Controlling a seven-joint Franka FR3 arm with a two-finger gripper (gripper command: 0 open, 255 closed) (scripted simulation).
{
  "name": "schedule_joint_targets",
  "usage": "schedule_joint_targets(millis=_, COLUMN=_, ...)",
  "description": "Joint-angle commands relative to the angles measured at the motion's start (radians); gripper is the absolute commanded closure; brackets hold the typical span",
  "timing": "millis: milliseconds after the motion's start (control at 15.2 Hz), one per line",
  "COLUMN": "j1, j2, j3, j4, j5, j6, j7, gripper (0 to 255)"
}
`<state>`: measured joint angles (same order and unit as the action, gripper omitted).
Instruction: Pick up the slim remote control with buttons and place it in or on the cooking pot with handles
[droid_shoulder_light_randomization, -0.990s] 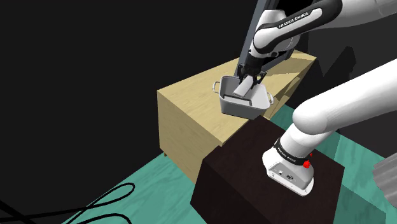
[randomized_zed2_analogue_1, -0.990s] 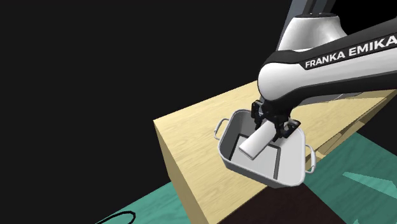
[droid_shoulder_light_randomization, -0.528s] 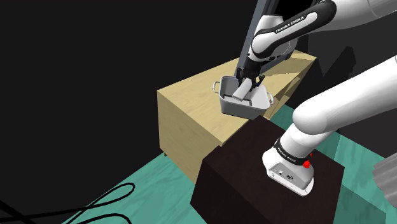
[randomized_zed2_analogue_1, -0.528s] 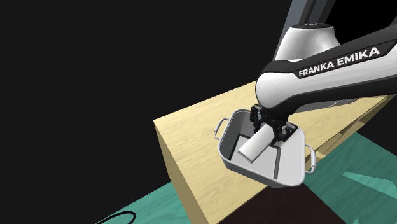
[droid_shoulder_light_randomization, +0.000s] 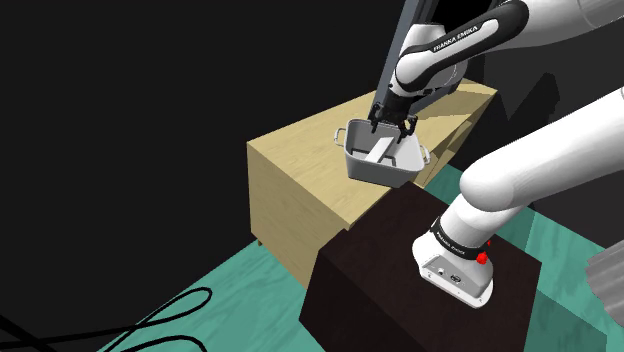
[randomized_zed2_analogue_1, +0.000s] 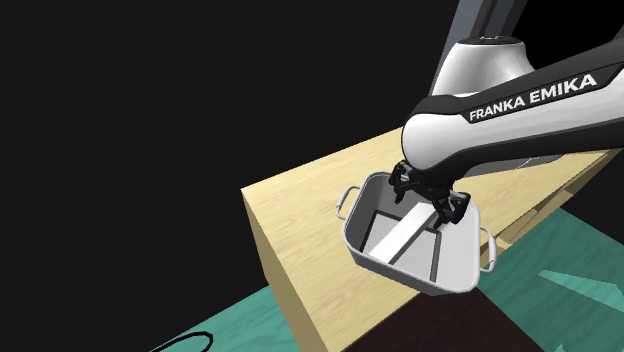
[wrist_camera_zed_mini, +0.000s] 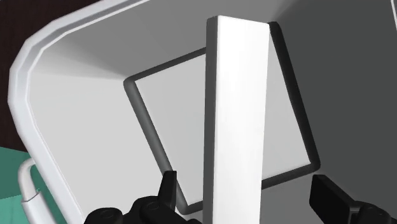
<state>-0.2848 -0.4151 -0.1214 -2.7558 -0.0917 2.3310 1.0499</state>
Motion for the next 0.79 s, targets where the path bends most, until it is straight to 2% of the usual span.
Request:
schedule_joint_targets(millis=0, j1=0.000, j2=0.000, j3=0.000, j4=0.000, j5=0.000, j6=0.000, j7=0.000, gripper=0)
schedule_joint_targets(millis=264, j1=0.001, j2=-0.090, j3=0.010, j4=0.071, j5=0.005, j6=-0.161, j7=0.000, gripper=0)
schedule_joint_targets(millis=726, j1=0.001, j2=-0.090, j3=0.010, j4=0.071, j5=0.005, j6=-0.161, j7=0.000, gripper=0)
